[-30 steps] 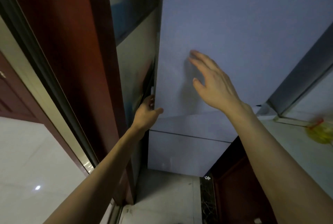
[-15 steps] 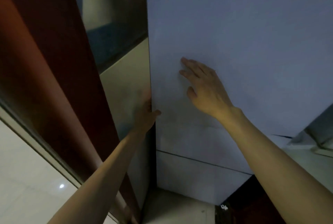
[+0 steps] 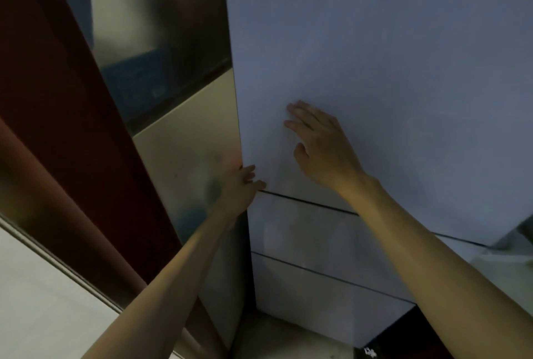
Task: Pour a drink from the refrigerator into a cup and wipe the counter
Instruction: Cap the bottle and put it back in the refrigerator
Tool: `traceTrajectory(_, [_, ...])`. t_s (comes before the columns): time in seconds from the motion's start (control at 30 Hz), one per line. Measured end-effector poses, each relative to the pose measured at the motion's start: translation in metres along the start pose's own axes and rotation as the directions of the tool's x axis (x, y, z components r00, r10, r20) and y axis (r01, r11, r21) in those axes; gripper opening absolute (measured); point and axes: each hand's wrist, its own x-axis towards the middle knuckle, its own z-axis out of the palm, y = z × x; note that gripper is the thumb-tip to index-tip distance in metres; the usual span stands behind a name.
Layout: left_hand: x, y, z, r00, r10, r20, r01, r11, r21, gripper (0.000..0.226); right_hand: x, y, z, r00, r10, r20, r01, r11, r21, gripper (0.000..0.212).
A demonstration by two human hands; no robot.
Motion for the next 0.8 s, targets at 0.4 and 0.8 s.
traceTrajectory(0.4, [-0.032, -0.038, 0.022, 0.976, 0.072, 0.205, -0.141, 0.927, 0.348, 0.037, -0.148, 0.004, -0.021, 0.85, 0.46, 0.256, -0.474, 0.881, -0.01, 0.042])
traceTrajectory(0.8, [-0.13, -0.058, 0.068, 0.565, 0.081, 0.821, -0.782, 0.37, 0.502, 0.03, -0.341, -0.101, -0.094, 0.456, 0.863, 0.22, -0.84, 0.498, -0.213, 0.031])
